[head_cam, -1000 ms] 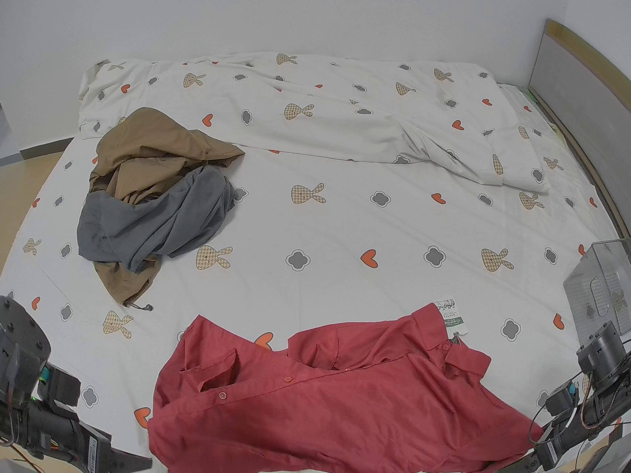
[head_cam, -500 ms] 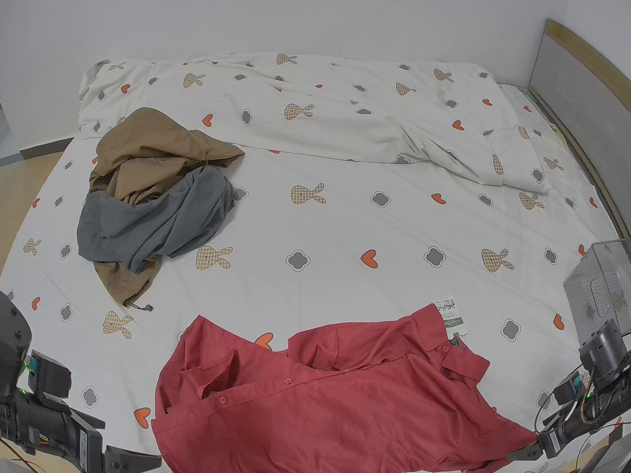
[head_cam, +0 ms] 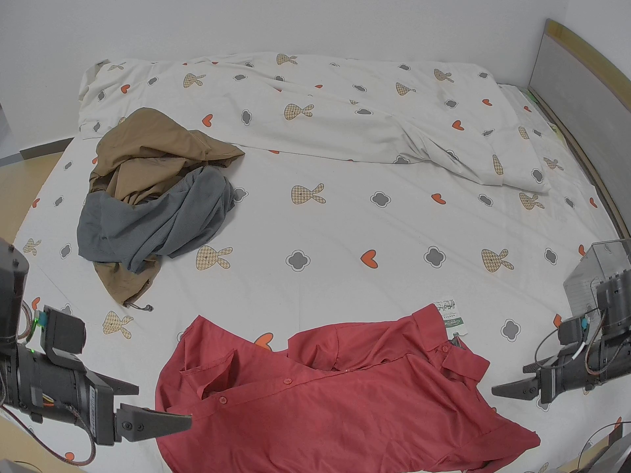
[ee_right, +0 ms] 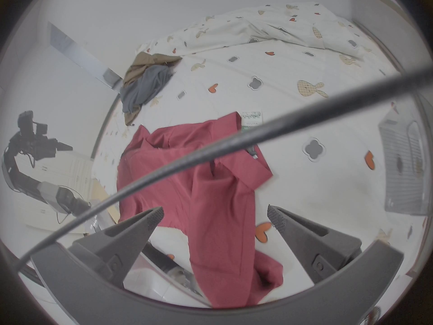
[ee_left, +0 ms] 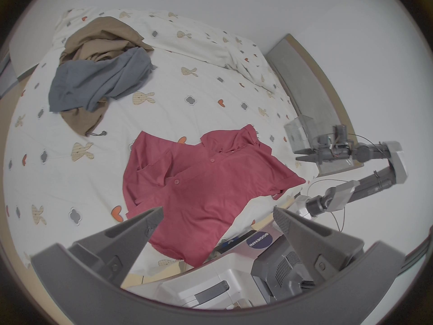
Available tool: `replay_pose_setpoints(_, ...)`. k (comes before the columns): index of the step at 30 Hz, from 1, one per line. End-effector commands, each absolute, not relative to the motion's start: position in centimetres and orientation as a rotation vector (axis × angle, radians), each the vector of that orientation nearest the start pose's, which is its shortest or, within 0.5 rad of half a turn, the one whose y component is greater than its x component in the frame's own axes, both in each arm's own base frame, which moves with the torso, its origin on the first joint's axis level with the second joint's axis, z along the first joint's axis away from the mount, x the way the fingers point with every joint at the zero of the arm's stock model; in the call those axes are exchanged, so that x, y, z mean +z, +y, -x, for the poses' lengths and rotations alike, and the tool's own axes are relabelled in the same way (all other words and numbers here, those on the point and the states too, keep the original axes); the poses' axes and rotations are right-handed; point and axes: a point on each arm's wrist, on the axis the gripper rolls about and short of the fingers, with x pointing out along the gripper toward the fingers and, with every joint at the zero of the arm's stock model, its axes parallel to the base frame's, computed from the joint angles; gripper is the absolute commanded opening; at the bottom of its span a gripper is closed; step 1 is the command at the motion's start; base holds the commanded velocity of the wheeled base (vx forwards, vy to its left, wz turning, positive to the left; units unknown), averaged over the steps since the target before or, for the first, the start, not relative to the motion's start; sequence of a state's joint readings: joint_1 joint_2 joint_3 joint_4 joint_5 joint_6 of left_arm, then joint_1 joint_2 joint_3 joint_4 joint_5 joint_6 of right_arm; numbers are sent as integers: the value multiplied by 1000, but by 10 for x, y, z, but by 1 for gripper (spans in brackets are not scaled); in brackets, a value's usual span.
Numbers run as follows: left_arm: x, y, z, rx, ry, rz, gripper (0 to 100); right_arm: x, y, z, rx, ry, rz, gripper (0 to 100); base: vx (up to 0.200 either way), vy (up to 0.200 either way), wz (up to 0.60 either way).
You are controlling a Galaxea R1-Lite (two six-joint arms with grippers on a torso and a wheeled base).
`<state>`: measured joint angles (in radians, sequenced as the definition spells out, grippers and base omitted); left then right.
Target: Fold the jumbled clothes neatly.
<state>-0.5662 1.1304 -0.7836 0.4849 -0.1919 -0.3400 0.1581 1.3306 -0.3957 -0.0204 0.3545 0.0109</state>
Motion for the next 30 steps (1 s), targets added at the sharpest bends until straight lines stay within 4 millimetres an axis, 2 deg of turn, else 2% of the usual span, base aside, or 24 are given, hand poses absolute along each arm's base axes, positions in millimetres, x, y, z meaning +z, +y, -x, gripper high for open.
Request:
replay_pose_setpoints(1,195,-61,-154,-645,967,211,100,68,38,-230,566,1014,-223,100,0,0,0)
replay_pose_setpoints(2,199,-52,-160,-711,909,246,100,45,43,-253,565,1052,-224,100,0,0,0)
replay_pose_setpoints(6,207,-44,-164,-773,813,293,100,23,52,-281,566,1044,-206,100,0,0,0)
replay_pose_setpoints(11,210,-42,-167,-767,773,290,100,22,66,-308,584,995,-202,100,0,0,0)
replay_pose_setpoints(17,211,-42,-170,-769,731,282,100,29,85,-336,594,943,-249,100,0,0,0)
replay_pose_setpoints(24,211,-41,-170,-767,731,284,100,22,99,-346,615,951,-249,100,0,0,0)
replay_pose_setpoints(25,211,-41,-170,-768,730,282,100,23,100,-346,617,948,-248,0,0,0,0)
replay_pose_setpoints(30,211,-41,-170,-767,734,283,100,27,97,-347,594,947,-285,0,0,0,0)
